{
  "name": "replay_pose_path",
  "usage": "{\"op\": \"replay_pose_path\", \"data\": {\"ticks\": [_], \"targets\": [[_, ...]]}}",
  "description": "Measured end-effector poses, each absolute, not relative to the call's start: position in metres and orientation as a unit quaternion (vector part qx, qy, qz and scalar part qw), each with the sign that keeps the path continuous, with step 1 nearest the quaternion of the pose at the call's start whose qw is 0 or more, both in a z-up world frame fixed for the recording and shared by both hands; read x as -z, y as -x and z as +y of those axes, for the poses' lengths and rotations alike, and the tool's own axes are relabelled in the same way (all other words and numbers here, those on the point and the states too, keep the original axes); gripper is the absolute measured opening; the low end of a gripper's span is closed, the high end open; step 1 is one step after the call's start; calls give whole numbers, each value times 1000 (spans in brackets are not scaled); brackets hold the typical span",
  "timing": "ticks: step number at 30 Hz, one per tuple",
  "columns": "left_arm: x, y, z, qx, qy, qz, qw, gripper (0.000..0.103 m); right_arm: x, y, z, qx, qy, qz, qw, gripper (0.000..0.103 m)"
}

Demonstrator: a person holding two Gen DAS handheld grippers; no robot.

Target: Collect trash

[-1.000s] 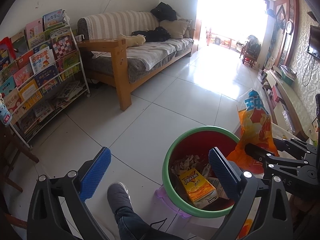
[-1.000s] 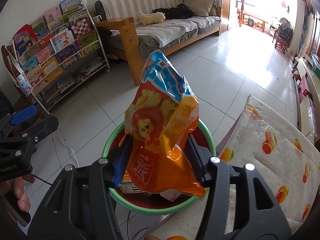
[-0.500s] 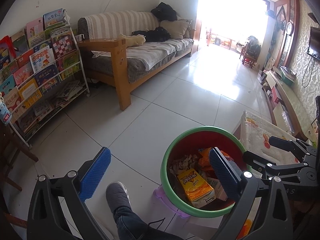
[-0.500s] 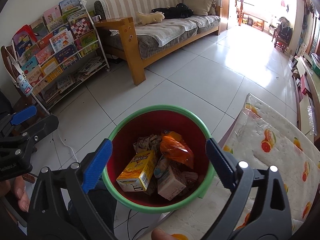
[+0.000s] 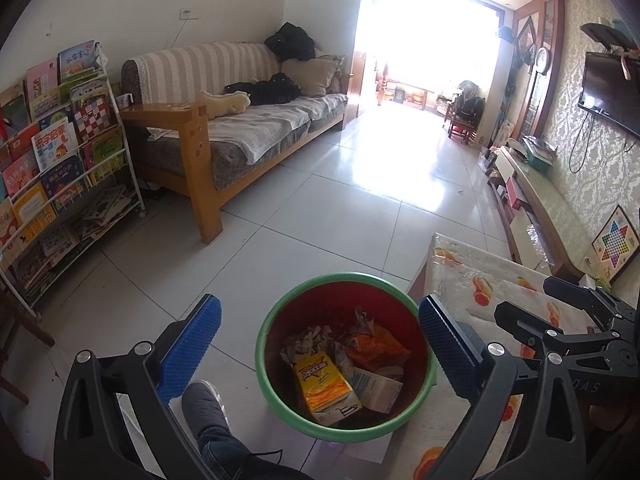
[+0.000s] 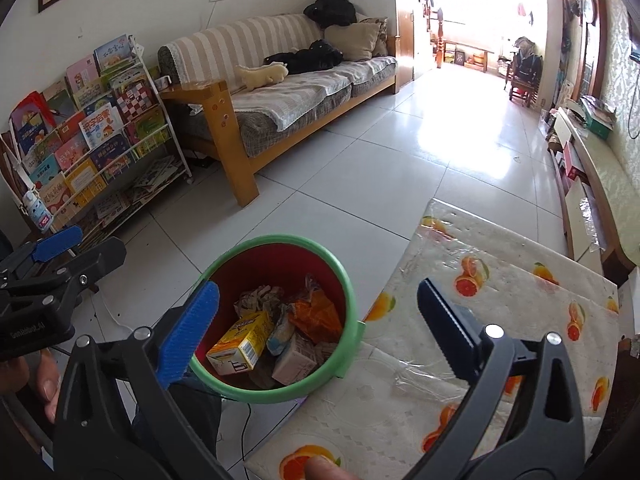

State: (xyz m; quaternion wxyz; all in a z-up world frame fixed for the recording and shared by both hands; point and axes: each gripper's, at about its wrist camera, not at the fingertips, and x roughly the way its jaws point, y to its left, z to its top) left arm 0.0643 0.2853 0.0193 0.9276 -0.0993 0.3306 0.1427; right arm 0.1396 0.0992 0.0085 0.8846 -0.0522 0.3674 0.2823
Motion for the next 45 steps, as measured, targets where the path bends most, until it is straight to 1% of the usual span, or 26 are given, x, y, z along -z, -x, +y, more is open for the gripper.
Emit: {"op": "replay_pose_path", "data": {"ticks": [13, 19, 23, 32, 45], "targets": [[-69, -59, 125, -31, 36, 271, 961, 95, -59, -95, -60, -159, 15, 290, 944, 98], [-76, -46, 75, -16, 39, 258, 965, 95, -69, -69, -112, -113, 8, 276, 955, 98], [-77, -40, 49, -21, 18, 255, 966, 95, -72, -56, -134, -87, 10, 268, 959, 98], [-86, -16, 26, -13, 2, 235, 972, 95, -77, -31, -163, -61, 8, 260, 964, 98], [-92, -9, 32, -12, 3, 227, 974, 95, -87, -20, -166, -44, 7, 251, 967, 98]]}}
